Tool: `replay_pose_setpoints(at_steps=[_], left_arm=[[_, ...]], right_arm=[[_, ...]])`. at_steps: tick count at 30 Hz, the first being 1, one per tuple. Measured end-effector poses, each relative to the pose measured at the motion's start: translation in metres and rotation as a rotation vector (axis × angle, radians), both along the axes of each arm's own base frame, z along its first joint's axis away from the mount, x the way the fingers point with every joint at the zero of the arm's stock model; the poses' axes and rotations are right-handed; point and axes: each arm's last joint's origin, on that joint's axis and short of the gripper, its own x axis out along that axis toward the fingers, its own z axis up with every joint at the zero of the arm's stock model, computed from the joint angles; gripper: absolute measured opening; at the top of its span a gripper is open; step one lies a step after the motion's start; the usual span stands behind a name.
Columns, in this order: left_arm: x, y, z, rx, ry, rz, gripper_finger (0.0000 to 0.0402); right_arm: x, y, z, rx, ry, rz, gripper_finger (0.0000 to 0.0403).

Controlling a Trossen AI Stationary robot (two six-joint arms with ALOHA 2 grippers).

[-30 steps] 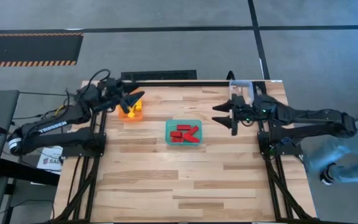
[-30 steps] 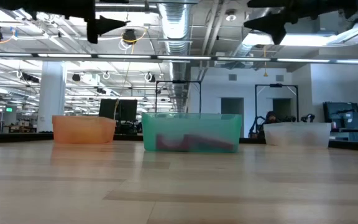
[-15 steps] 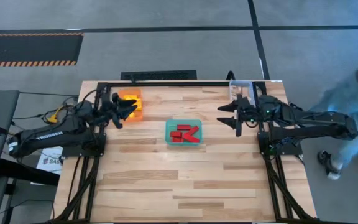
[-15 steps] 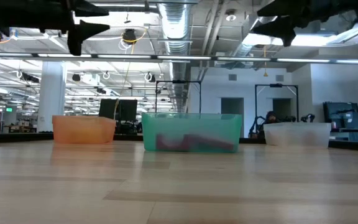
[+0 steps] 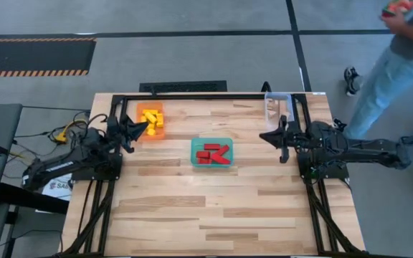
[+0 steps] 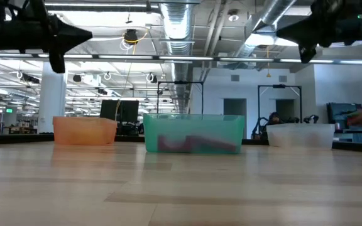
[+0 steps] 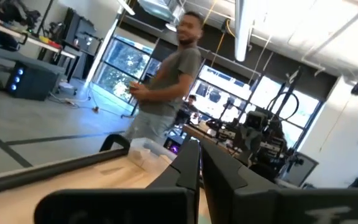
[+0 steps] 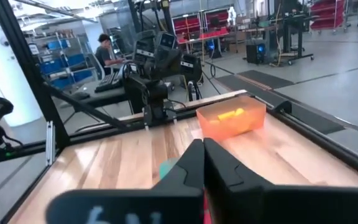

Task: Sort & place blocks by color
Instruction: Return to Home Position

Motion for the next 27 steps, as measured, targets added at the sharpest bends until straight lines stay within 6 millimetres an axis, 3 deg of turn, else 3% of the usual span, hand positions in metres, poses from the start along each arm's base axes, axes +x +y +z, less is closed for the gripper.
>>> replay_pose_setpoints(at_steps=[4,15,27], left_arm=[[-0.001,0.001,-0.015,-0.030,-0.016,0.035,0.0000],[0.001,0.000,-0.020,-0.025,0.045,-0.028,0.0000],[0.003,-0.001,-0.032,-0.080,0.155,-0.088,0.0000]], right_arm=[[-0.007,0.001,-0.013,0.024,-0.014,0.003,0.0020],[-0.026,0.005,-0.056,0.123,-0.147,0.043,0.0006],[-0.026,0.006,-0.066,0.149,-0.049,0.050,0.0004]])
